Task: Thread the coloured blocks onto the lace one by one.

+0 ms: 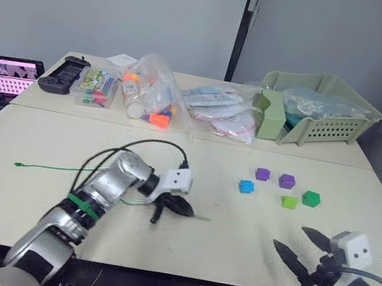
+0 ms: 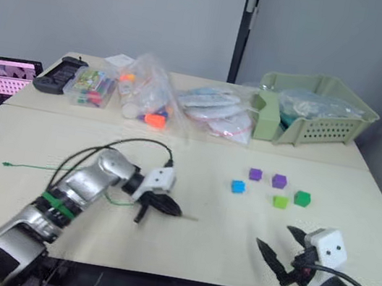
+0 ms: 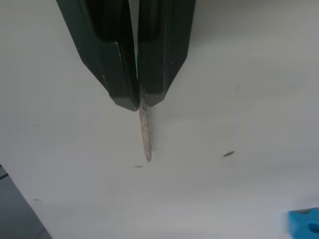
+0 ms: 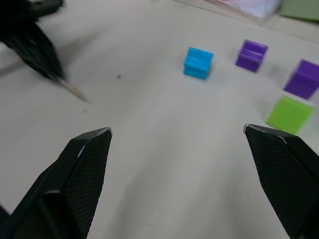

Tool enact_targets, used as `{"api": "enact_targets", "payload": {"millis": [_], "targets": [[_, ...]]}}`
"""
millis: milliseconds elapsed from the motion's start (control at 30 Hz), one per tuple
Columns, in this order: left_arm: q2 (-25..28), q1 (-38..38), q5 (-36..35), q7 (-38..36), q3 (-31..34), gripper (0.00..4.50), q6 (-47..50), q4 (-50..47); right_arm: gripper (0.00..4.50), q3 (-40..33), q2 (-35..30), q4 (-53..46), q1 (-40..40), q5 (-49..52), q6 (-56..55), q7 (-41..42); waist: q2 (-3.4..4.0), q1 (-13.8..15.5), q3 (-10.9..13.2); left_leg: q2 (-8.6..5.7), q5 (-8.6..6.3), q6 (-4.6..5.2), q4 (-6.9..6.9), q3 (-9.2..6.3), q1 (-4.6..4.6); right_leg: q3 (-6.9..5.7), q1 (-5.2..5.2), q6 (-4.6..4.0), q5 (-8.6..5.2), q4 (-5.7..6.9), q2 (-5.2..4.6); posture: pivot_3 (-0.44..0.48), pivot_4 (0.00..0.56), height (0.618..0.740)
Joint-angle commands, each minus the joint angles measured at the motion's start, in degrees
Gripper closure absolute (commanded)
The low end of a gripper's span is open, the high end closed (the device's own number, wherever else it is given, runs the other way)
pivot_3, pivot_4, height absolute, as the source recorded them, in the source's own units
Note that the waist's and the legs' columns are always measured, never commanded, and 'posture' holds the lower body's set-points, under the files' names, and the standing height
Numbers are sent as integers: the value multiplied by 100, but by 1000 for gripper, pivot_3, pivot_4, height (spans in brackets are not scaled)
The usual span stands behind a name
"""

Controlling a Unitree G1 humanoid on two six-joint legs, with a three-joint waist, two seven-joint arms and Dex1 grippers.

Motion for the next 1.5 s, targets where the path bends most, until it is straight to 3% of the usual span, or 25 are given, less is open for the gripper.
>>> {"api": "enact_targets", "payload": {"millis": [33,233,467,1033,1467,1500], "targets": [[248,152,-162,-49,180,4462,267,-658,0,116,344,34,-179,-444,-22,-792,5,13,-2,-1,0,0,0,0,1,1,0,0,0,0,-3,0,150,740],[719,543,-455,19,464,4462,914,-1623,0,257,992,536,-792,-1047,-206,-1795,9,25,-1,0,0,0,3,0,-2,-2,-1,0,0,0,-7,0,150,740],[1259,1108,-717,271,814,4462,1500,-2497,0,17,818,1393,-1698,-1179,-38,-2102,14,-8,1,2,0,0,2,2,2,0,-1,-1,1,1,-7,0,150,740],[1399,1628,-1031,824,932,4462,1849,-3191,0,115,453,3100,-3727,-1408,453,-2451,18,-11,3,-1,0,0,0,2,2,-1,-1,-3,2,0,-6,0,150,740],[1534,1643,-1158,911,924,4462,1805,-3242,0,331,453,4348,-4260,-1744,34,-2527,20,-34,4,-1,0,0,-3,3,2,-1,-3,-4,2,0,-6,0,150,740],[1529,1638,-1155,919,916,4487,1799,-3237,258,334,448,4409,-4275,-1761,-1,-2522,20,-38,4,-1,0,0,-3,3,2,-1,-3,-4,2,0,-7,0,150,740]]}}
